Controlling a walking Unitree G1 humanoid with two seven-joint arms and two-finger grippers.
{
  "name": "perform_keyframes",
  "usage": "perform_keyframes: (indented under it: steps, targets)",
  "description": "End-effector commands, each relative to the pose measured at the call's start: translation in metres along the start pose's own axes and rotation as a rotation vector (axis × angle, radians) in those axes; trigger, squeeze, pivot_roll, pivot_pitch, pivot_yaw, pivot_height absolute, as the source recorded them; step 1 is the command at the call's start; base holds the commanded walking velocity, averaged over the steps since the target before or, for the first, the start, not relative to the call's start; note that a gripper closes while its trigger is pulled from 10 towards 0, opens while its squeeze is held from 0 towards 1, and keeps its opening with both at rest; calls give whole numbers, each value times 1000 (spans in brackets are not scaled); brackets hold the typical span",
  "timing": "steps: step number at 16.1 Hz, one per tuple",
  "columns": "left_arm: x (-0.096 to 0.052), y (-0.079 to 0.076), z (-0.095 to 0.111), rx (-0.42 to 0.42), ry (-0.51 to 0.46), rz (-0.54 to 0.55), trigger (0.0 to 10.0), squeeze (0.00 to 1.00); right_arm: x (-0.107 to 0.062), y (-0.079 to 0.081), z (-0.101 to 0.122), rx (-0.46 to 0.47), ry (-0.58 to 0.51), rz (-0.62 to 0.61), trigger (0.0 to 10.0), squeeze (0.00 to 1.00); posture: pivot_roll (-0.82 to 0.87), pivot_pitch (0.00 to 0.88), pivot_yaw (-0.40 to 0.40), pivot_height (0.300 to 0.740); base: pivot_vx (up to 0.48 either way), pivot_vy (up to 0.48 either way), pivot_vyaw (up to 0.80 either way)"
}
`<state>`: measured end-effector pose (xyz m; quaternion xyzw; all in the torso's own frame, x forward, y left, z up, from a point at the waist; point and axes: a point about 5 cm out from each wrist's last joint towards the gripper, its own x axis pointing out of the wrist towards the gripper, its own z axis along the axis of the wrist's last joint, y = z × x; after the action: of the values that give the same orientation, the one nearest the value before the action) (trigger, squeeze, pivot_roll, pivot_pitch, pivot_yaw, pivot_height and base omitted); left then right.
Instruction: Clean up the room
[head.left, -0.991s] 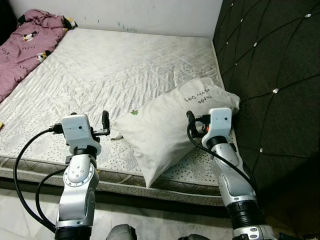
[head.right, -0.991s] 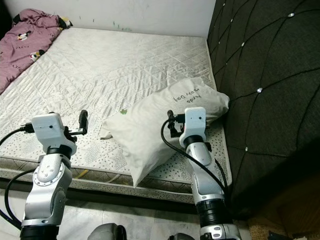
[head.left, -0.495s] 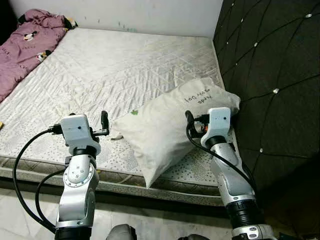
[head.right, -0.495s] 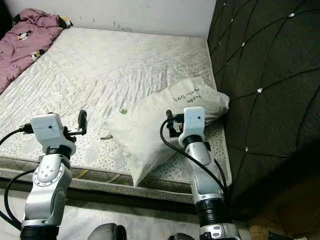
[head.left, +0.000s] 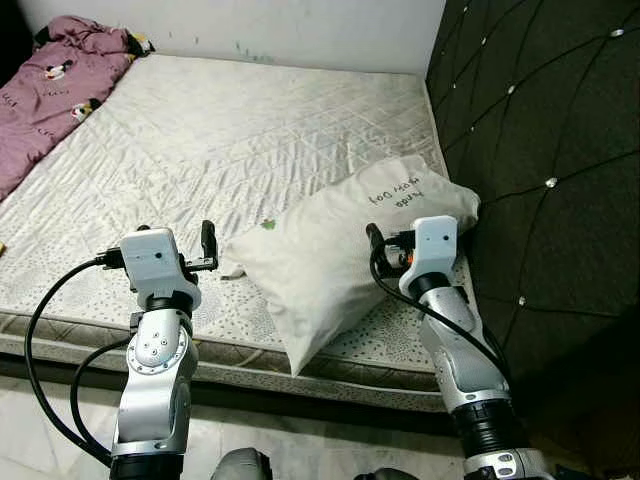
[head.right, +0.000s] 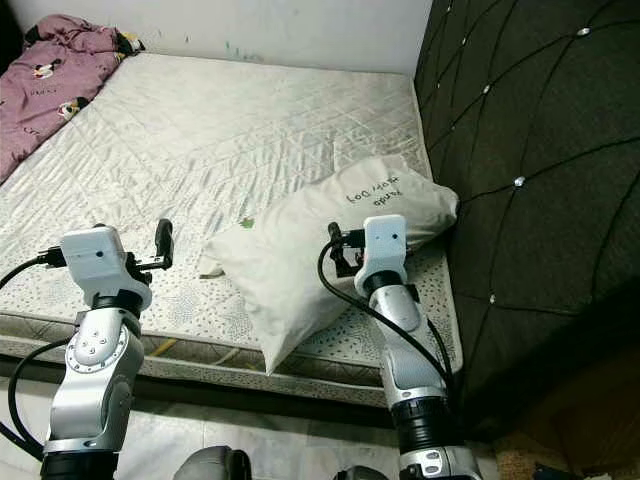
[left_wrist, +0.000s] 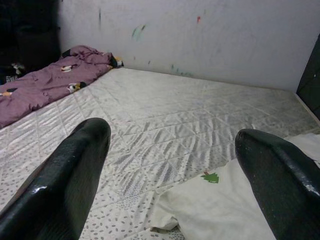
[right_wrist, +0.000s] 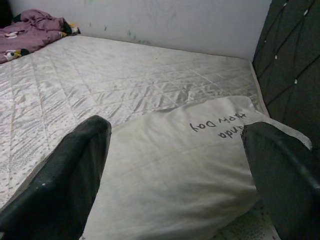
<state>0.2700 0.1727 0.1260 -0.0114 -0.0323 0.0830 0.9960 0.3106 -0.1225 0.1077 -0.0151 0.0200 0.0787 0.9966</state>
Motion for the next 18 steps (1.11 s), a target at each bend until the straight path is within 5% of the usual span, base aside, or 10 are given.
perform_keyframes:
  steps: [1,10,18]
  targets:
    - [0,1,-1,7,3,11,10000,0,2,1,2,2,-10,11,10000,0,49,31,-23,740,0,0,0]
    - [0,1,-2,8,5,23,10000,0,3,4,2,7,-9,33,10000,0,49,40,-24,631,0,0,0]
    - [-1,1,2,-11,-14,7,10000,0,4,5,3,9,-8,44,10000,0,47,42,-28,608,0,0,0]
